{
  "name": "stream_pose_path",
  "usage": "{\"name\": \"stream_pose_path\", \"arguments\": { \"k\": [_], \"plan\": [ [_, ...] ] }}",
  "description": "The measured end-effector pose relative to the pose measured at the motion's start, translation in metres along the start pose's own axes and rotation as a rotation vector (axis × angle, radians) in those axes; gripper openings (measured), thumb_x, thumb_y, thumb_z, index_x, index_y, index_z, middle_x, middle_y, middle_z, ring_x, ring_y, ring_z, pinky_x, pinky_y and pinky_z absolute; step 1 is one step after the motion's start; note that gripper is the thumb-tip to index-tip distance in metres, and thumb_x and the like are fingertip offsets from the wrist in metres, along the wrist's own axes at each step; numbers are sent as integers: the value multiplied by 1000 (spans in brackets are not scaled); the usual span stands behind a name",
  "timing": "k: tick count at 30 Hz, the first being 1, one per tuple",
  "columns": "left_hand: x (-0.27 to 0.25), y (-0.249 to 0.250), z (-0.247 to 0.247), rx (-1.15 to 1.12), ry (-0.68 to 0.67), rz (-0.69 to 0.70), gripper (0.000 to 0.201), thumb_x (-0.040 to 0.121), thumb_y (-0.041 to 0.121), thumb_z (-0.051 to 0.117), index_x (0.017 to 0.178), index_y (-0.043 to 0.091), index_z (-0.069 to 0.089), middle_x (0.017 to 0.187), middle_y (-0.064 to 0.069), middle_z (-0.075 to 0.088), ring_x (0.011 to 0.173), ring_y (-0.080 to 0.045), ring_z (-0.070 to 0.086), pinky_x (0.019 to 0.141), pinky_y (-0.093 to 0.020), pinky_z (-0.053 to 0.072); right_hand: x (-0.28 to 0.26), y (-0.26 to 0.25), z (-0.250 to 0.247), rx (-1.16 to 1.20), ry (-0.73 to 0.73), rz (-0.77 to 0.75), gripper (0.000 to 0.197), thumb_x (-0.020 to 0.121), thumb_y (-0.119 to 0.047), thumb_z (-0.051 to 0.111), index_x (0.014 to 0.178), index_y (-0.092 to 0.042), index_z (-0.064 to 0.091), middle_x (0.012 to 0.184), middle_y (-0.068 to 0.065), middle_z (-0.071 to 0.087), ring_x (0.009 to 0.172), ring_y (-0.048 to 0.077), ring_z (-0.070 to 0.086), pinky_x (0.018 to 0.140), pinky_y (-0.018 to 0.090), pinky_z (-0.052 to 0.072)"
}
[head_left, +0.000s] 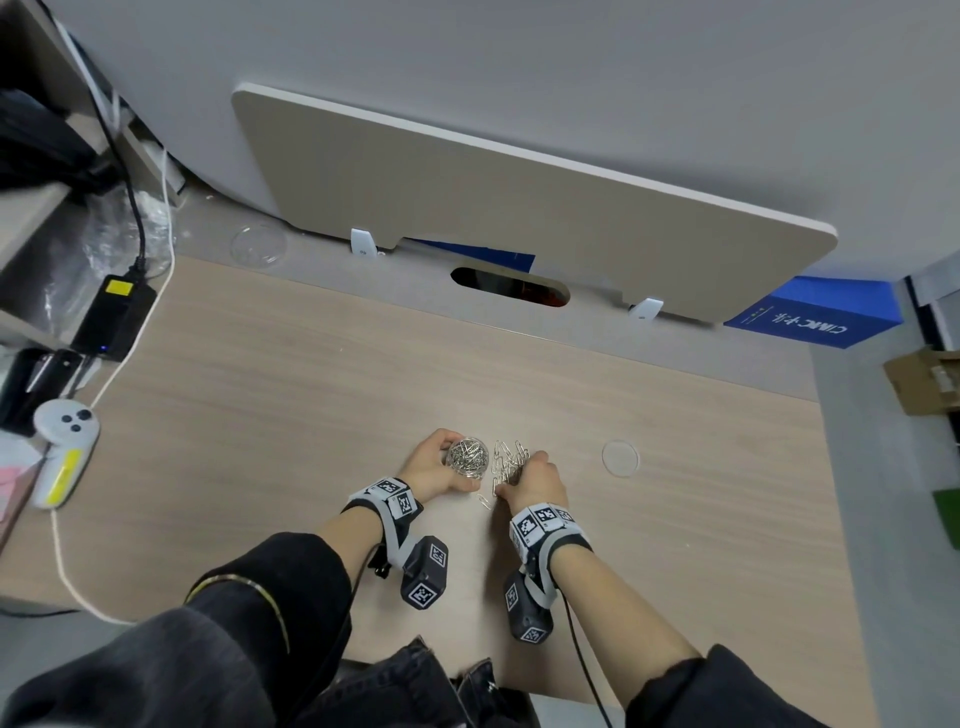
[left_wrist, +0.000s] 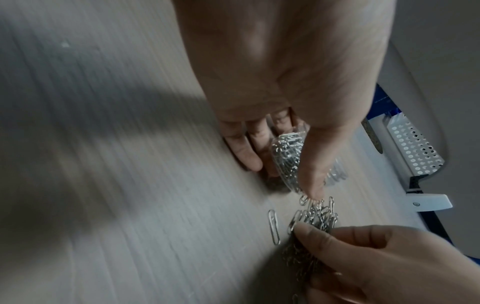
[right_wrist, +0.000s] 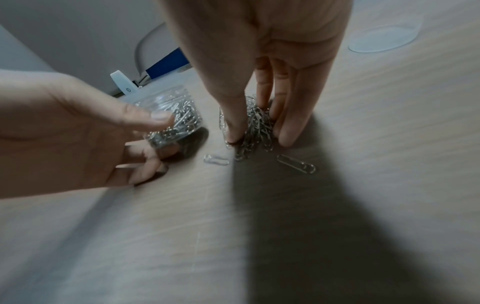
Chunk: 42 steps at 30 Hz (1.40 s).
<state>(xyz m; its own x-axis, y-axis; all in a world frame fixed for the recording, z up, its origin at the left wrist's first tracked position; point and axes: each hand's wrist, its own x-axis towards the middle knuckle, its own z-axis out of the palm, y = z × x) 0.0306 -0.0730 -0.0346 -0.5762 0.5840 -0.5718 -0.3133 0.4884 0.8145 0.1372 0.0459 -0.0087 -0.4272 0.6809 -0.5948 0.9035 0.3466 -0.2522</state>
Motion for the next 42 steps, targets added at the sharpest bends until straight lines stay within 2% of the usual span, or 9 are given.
{"name": "stream_pose_path", "arguments": {
  "k": [4, 8, 14, 19, 23, 28, 32, 37, 42],
  "plan": [
    [1, -2, 0, -18, -2, -1, 64, 53, -6, 85, 102, 16, 50, 103, -4, 55, 89, -13, 53, 71, -7, 43, 6, 1, -5, -29, 12, -33, 33, 85, -14, 61, 114, -4, 48, 120, 18, 57, 110, 38, 58, 87, 38, 48],
    [2, -3, 0, -4, 3, 1, 62, 56, -8, 83, 104, 14, 50, 99, 0, 55, 84, -7, 52, 67, 0, 41, 8, 3, -6, -62, 29, -64, 27, 85, -7, 52, 112, -2, 51, 118, 19, 58, 109, 38, 59, 86, 37, 48],
    [4, -5, 0, -16, -4, 9, 62, 53, -7, 85, 96, 21, 51, 104, -4, 56, 91, -16, 55, 79, -17, 45, 10, 8, -5, 10, 38, -53, 28, 78, -8, 54, 106, -7, 57, 111, 15, 63, 104, 35, 61, 82, 33, 48],
    [4, -5, 1, -2, -5, 14, 63, 55, -9, 83, 102, 15, 49, 99, 0, 55, 89, -13, 54, 76, -11, 43, 12, 19, -10, 184, 46, -23, 16, 74, -5, 57, 86, -14, 65, 99, 9, 70, 99, 29, 64, 80, 27, 47],
    [4, -4, 2, 9, -6, 15, 63, 56, -9, 82, 104, 13, 49, 94, 6, 55, 85, -8, 54, 69, -2, 41, 13, 23, -19, 351, 33, 31, 20, 69, -3, 64, 60, -19, 60, 71, -1, 67, 80, 25, 68, 78, 36, 57],
    [5, -6, 1, 5, -4, 17, 64, 54, -10, 83, 103, 14, 49, 98, 2, 54, 89, -11, 53, 71, -2, 41, 11, 14, -32, 480, 27, -1, 20, 67, 1, 69, 59, -17, 64, 64, 0, 65, 63, 21, 66, 69, 45, 60],
    [5, -7, 2, -27, -16, 31, 65, 48, -9, 84, 94, 21, 50, 97, 0, 56, 87, -12, 54, 72, -10, 44, 11, -14, -31, 527, 33, -126, 20, 65, -4, 73, 57, -19, 63, 61, -3, 65, 62, 25, 69, 67, 48, 60],
    [4, -6, 1, -88, -48, 16, 65, 48, -14, 79, 95, 20, 49, 93, 1, 59, 82, -10, 57, 65, -11, 48, -3, -50, -26, 335, 21, -398, 14, 71, -3, 66, 71, -18, 66, 75, -2, 67, 72, 17, 62, 72, 30, 53],
    [3, -8, 1, -101, -53, 9, 68, 40, 1, 78, 98, 22, 50, 100, -6, 60, 87, -18, 58, 73, -24, 49, -3, -46, -25, 134, -38, -513, 12, 71, -11, 63, 76, -21, 67, 87, -1, 70, 84, 20, 63, 78, 34, 52]
  ]
}}
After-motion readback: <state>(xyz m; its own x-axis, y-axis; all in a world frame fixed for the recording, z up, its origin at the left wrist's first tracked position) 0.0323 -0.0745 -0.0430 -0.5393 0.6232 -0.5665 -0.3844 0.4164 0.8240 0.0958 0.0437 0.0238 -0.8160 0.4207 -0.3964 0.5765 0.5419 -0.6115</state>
